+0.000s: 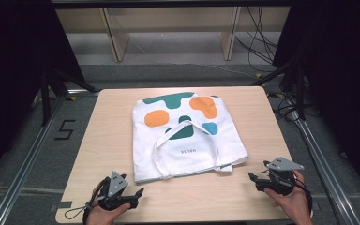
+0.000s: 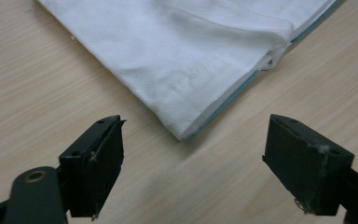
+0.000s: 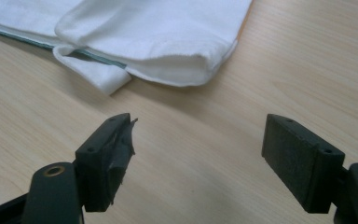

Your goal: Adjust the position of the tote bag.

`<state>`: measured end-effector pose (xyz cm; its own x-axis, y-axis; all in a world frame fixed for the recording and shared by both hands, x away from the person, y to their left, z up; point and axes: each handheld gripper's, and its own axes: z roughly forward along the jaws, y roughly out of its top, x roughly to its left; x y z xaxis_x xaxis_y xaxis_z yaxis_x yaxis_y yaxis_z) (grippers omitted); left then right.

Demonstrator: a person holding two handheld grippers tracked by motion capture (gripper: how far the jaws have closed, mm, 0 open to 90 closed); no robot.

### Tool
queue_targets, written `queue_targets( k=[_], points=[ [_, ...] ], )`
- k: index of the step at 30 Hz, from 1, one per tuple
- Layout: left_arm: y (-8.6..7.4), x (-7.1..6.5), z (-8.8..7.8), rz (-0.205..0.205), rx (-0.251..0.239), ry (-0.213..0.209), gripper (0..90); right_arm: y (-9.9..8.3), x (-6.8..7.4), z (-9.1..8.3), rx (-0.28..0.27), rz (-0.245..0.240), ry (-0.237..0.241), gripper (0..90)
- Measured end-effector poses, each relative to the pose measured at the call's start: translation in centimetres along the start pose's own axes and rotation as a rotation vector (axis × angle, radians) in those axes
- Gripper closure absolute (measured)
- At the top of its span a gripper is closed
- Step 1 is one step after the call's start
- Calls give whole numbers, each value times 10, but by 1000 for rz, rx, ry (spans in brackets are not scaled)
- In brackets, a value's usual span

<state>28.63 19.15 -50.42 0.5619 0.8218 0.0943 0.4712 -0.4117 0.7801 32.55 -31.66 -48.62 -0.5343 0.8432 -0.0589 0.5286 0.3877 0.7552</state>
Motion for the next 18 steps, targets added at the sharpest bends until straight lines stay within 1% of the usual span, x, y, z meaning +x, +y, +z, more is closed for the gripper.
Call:
queue_targets(
  k=[1,2,3,4,5,6,7,8,9,10,11,12,13,14,15,16,17,18],
  points=[
    [1,1,1,-6,4,2,202,0,1,0,-12,1,-4,260],
    [1,1,4,-26,-7,10,203,-1,0,0,-16,-23,-4,260],
    [3,5,3,15,8,16,209,-1,1,0,-11,-20,0,260],
    [3,6,6,14,8,31,216,-1,2,-1,-2,-12,2,259],
    [4,6,8,-11,17,17,221,-1,3,-1,-3,-8,4,259],
    [4,7,11,-13,29,10,220,-1,2,-1,-11,-18,-5,260],
    [4,9,12,8,45,7,218,-1,2,-1,-12,-27,-7,260],
    [5,9,17,4,61,9,215,-1,2,-1,-11,-29,-5,259],
    [5,9,19,16,71,15,215,-1,2,1,-8,-30,-10,259],
    [6,9,22,15,84,12,215,-1,2,1,-8,-30,-10,259],
    [6,9,23,14,85,17,217,-1,2,1,-6,-26,-9,259],
    [7,11,26,17,99,21,222,-1,2,0,-8,-25,-9,259],
    [7,11,28,6,93,32,228,-1,2,1,-11,-12,2,259],
    [8,14,29,18,101,33,231,-1,2,0,-7,-19,-5,259],
    [8,13,31,-5,94,36,225,-1,3,-1,3,-4,9,260],
    [9,15,32,8,99,42,230,-2,4,0,-5,-3,4,259],
    [10,14,34,-1,87,43,225,-1,3,0,2,-13,5,259],
    [12,15,35,17,80,47,227,-2,4,0,-6,-14,3,259]
  ],
)
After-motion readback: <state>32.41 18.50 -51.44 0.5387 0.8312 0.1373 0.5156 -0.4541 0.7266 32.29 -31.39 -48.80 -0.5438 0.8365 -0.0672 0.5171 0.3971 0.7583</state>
